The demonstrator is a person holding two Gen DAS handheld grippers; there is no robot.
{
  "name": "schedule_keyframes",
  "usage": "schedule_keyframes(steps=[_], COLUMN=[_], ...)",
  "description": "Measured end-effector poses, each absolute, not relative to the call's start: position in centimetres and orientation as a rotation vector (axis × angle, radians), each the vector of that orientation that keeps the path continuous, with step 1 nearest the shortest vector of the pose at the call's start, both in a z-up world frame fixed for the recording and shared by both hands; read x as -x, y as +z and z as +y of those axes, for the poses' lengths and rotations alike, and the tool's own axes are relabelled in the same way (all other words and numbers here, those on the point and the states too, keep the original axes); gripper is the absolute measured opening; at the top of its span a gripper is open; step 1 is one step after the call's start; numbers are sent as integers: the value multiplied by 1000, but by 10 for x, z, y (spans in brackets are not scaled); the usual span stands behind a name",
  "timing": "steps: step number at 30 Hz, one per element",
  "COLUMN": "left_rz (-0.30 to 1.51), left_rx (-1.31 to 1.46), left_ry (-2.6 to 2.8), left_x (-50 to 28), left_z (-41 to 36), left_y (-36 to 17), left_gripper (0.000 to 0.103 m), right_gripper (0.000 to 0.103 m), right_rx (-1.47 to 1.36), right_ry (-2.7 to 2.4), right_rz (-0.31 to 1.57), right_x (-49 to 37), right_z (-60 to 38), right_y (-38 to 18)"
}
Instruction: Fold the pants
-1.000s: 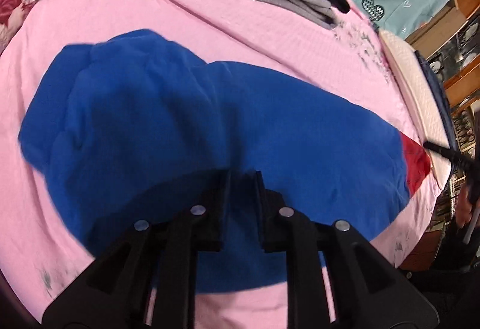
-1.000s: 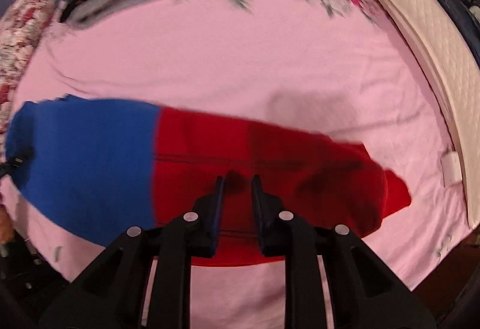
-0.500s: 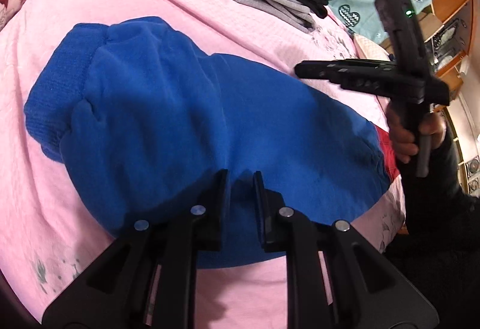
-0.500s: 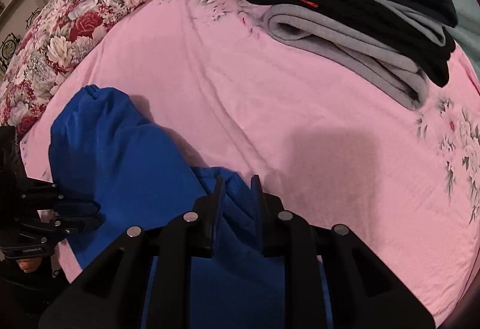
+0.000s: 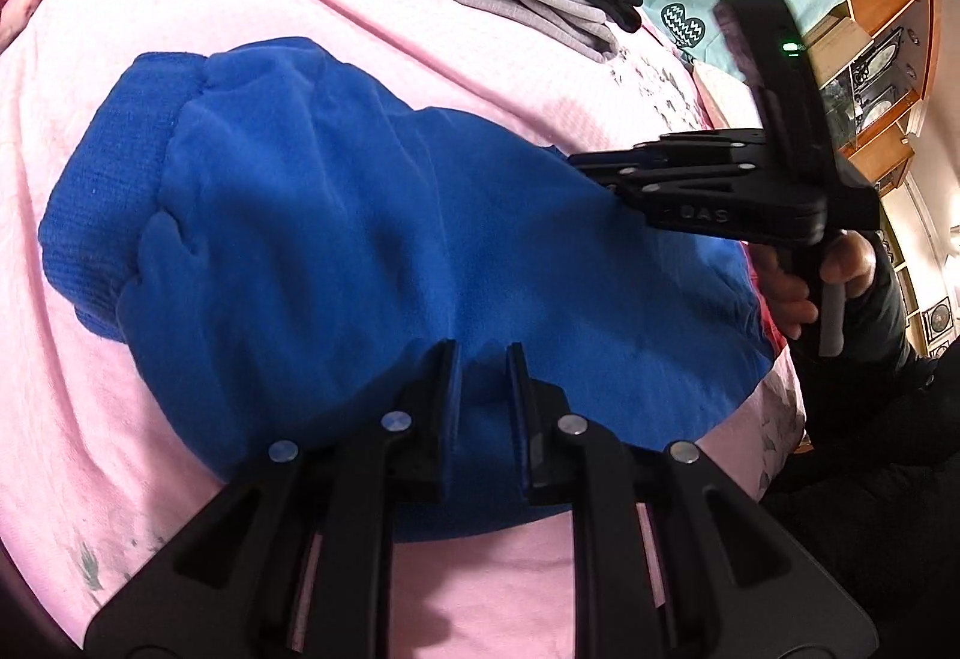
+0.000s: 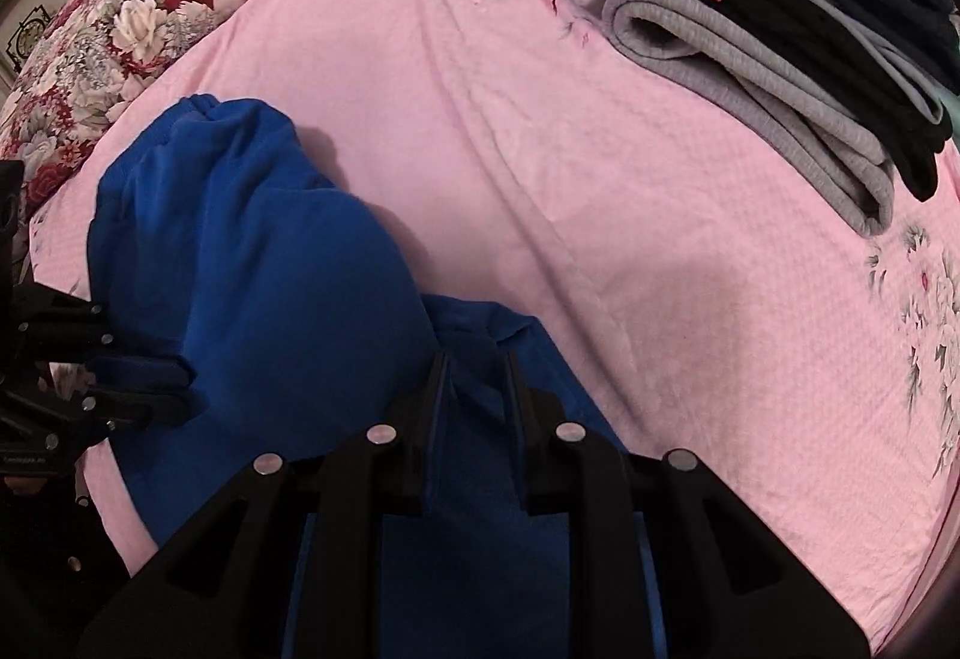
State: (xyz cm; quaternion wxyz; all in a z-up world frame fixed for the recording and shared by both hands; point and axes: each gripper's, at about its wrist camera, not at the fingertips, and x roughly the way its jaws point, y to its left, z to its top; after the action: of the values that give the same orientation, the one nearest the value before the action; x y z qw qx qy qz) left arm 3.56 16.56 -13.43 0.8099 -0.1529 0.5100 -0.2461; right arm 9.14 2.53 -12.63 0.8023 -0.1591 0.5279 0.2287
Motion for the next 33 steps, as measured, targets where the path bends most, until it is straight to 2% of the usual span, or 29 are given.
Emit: schedule_keyframes(steps=[4,6,12,18,19,21,24,25,26,27,28,31,32,33], left_rz=[1087,1087,1089,1115,1129,1111,1039,1023,1016,1019,1039,1169,1206,1232], left_rx=[332,329,325,350,350,322,281,285,307,316,318,313,295,254], left_ry=[-524,-522,-506,-487,-478,-471,-498,-512,-523,-529,-543,-596,-584,-548], left_x=[-35,-34,-33,-37,-38,-42,-53,-63,-78,-92,-105,-146,-157,-167], left_z=[167,167,165,166,166,165,156,149,140,128,116,74,62,49], left_y=[-134,-133,-132,-131,-127,-110,-74,-63,-57,-56,-58,-86,-98,-111], left_gripper=[15,15,15,15,15,16,19,34,47,47,45,1,1,1], right_gripper=[23,6,4,5,6,27,30,32,37,41,41,41,32,16], right_rx=[344,353,285,325,324,295,174,143,120,93,74,22,22,35], right_ry=[523,552,465,478,484,476,437,422,405,381,367,379,395,411], right_rz=[1161,1159,1045,1106,1107,1129,1084,1058,1037,1019,1015,1042,1053,1066], right_x=[-98,-95,-119,-141,-142,-142,-130,-121,-114,-104,-95,-55,-36,-21], right_z=[25,26,13,27,27,19,-12,-26,-39,-52,-63,-87,-89,-88], right_y=[-134,-131,-92,-129,-128,-122,-92,-80,-68,-59,-54,-59,-66,-72])
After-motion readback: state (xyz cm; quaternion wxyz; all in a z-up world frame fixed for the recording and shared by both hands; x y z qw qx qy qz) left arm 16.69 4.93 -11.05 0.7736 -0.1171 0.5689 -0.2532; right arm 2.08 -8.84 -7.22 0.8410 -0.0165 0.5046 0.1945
